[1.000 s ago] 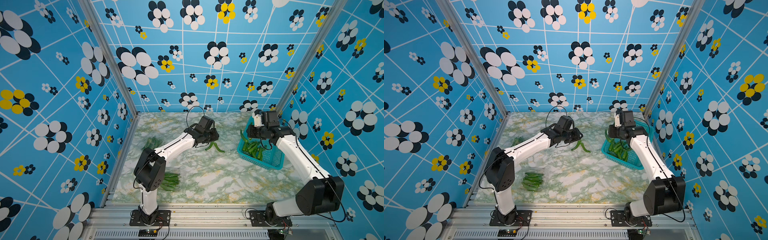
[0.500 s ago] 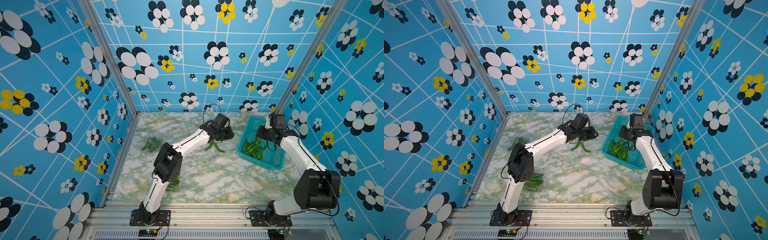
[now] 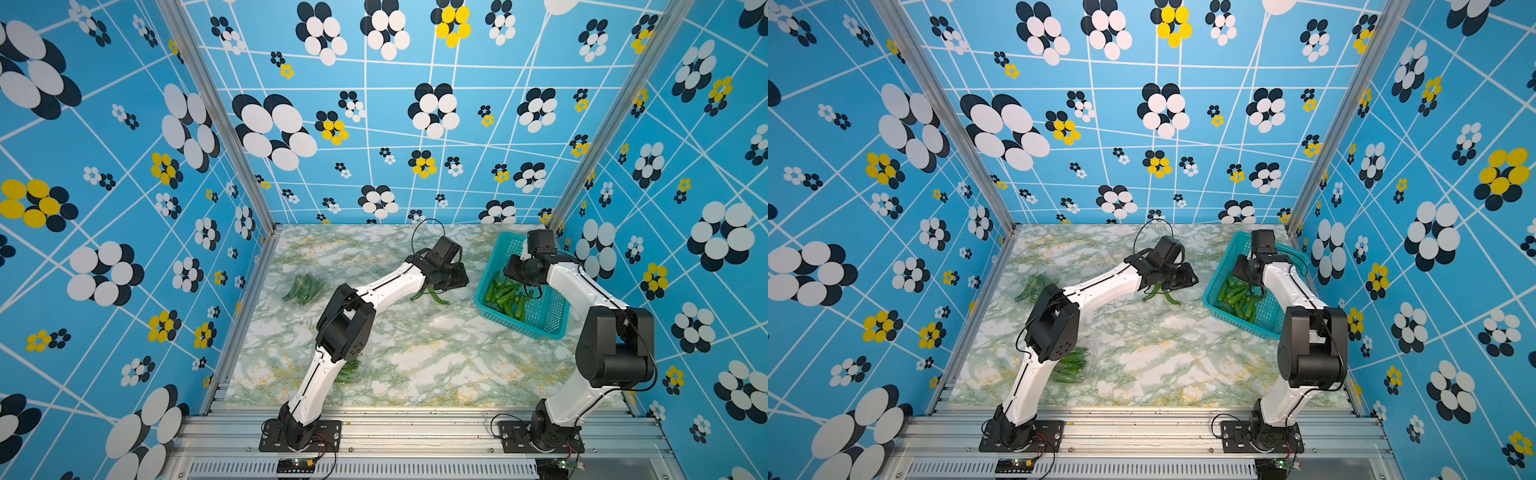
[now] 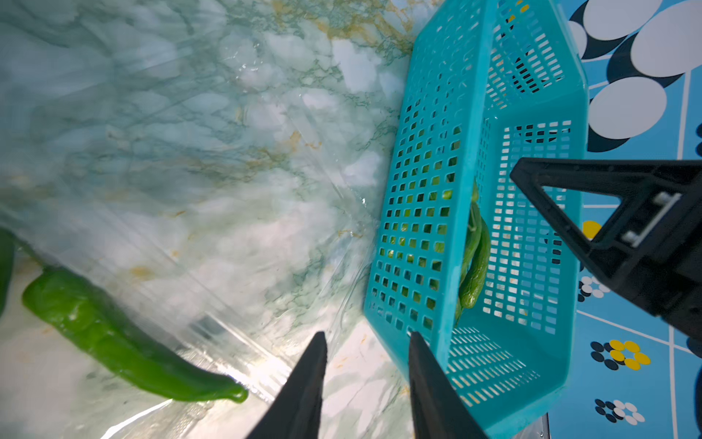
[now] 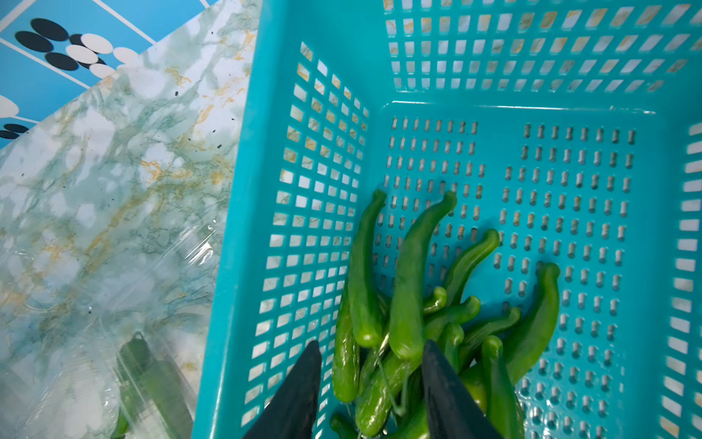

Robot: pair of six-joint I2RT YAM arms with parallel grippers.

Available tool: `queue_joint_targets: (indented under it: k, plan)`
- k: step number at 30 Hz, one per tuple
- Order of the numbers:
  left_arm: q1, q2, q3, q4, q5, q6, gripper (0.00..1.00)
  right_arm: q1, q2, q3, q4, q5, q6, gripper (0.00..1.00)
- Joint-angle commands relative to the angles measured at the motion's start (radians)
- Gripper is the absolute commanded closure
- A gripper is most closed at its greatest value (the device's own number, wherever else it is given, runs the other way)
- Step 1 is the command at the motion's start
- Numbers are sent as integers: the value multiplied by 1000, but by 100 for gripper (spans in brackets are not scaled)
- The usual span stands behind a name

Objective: Take small green peppers out of containers
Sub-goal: Place the green pepper in the basket, then pick up the green pepper from the packing box.

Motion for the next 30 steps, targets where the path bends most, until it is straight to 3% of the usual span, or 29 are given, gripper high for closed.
queue_joint_targets:
  k: [1,5,12,20,30]
  plan:
    - [27,-105,-91,34,-23,4,61,5,-34,-2,-23,-32,-2,53]
    - [56,-198,-205,40,-52,10,62,41,-95,-29,-10,-66,-17,54]
    - [115,-374,-422,34,-127,24,62,226,-104,32,-58,-118,-74,57]
    - [203,-556,-651,58,-172,3,62,440,118,251,-154,-154,-103,60]
    - [229,-640,-759,98,-175,-7,61,513,341,445,-243,-138,53,75]
